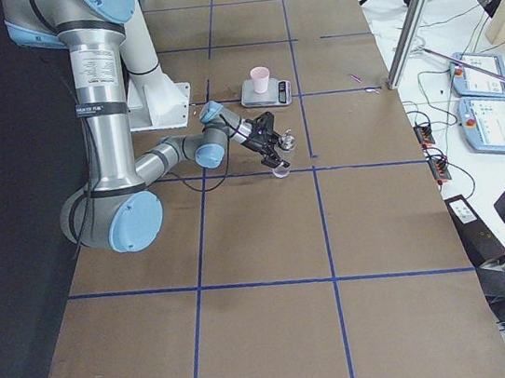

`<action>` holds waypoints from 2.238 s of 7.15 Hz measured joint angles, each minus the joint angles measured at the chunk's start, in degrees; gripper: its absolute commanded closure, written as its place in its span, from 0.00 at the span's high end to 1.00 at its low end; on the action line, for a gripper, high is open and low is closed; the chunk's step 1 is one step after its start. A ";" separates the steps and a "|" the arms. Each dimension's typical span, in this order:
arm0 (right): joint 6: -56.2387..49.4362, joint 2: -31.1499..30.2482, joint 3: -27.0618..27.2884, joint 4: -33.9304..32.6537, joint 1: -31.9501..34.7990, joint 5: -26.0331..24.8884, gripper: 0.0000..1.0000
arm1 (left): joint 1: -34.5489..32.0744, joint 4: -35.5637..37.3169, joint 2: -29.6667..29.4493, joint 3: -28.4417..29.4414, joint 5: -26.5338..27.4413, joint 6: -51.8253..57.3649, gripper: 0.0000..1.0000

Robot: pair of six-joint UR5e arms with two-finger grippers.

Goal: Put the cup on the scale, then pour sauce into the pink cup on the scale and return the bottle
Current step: 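Lower the glass bottle onto the table with the right gripper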

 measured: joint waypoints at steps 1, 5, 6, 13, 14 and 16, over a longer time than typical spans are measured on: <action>0.00 -0.03 0.00 0.00 -0.09 0.05 0.02 | 0.00 0.01 -0.21 0.03 0.33 0.00 1.00; 0.04 -0.09 0.16 0.00 -0.18 1.27 0.43 | 0.00 0.01 -0.58 0.11 0.67 0.00 1.00; 0.02 -0.09 0.25 0.00 -0.19 1.48 0.50 | 0.00 0.01 -0.61 0.15 0.67 0.00 1.00; -0.51 -1.53 1.51 -0.94 -0.18 2.62 1.00 | 0.00 0.01 -0.74 0.24 0.68 0.00 1.00; -0.63 -1.61 3.42 -3.45 -0.14 4.63 1.00 | 0.00 0.01 -0.76 0.23 0.72 0.00 1.00; -0.72 -1.81 8.29 -9.95 -0.08 8.31 1.00 | 0.00 0.01 -0.77 0.17 1.01 0.00 1.00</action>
